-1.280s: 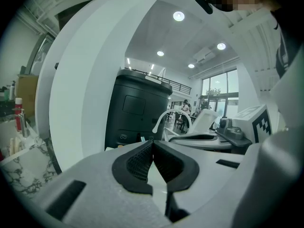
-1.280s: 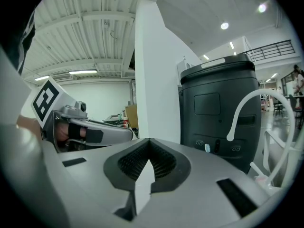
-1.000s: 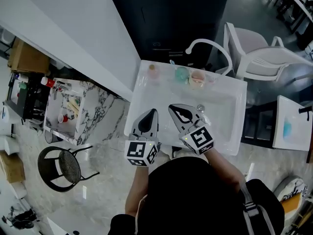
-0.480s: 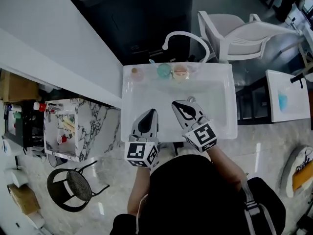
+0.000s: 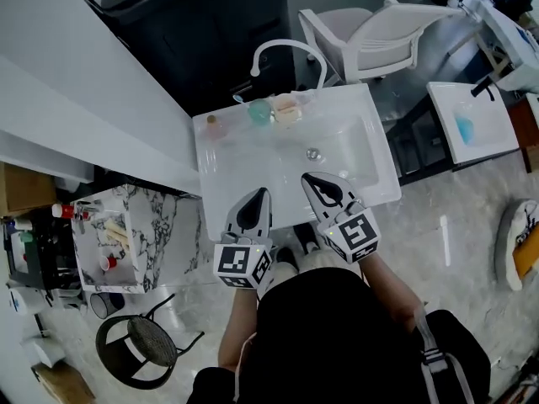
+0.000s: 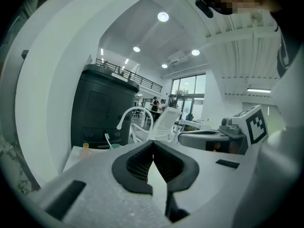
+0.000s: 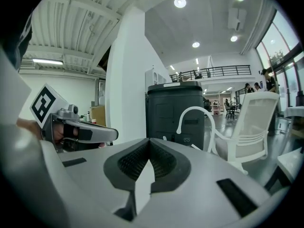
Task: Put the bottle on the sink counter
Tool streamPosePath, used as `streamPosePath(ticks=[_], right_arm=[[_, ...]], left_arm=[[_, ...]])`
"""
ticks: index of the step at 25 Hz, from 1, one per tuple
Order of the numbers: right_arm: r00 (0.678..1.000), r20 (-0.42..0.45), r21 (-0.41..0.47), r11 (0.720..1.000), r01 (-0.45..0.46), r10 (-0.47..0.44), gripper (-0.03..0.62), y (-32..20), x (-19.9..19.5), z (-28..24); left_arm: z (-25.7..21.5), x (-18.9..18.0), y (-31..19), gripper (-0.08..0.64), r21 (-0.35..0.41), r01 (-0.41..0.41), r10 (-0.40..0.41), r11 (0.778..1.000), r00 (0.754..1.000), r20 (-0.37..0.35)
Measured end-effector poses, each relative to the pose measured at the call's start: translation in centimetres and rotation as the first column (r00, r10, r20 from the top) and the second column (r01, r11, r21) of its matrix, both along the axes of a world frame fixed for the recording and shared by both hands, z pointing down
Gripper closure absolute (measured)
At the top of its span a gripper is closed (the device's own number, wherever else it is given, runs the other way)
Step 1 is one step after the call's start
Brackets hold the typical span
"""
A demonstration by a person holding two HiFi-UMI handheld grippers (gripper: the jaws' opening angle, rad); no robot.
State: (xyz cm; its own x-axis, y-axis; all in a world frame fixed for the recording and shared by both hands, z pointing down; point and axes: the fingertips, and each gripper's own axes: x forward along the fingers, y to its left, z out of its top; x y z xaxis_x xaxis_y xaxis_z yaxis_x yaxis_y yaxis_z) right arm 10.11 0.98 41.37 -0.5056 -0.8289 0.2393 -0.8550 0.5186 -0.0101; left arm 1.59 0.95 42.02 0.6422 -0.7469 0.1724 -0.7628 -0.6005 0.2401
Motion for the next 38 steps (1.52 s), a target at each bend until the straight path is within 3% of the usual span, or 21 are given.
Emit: streamPosePath(ticks=[9,14,38], right_arm=[[0.992,-0.007,-0.003,0.992,-0.123,0.123,0.588,6.7,1.1,0.2],[0.987,-0.002,-0.017,0.987,-0.162,0.162,0.588,8.7,1.4,0.3],[0.987,0.031,0.000,0.988,-0.157,0.156,0.588,10.1,1.6,0.4]], left_arm=[[1.1,1.5,4.8,0.541,-0.003,-0.137,0.137,0.991,0.990,-0.016],[1.0,1.4,6.3,0.541,-0.002,-0.166,0.166,0.986,0.986,-0.015],[1.0,0.8,7.2,0.541,0.005,-0.131,0.131,0.991,0.991,-0.011]])
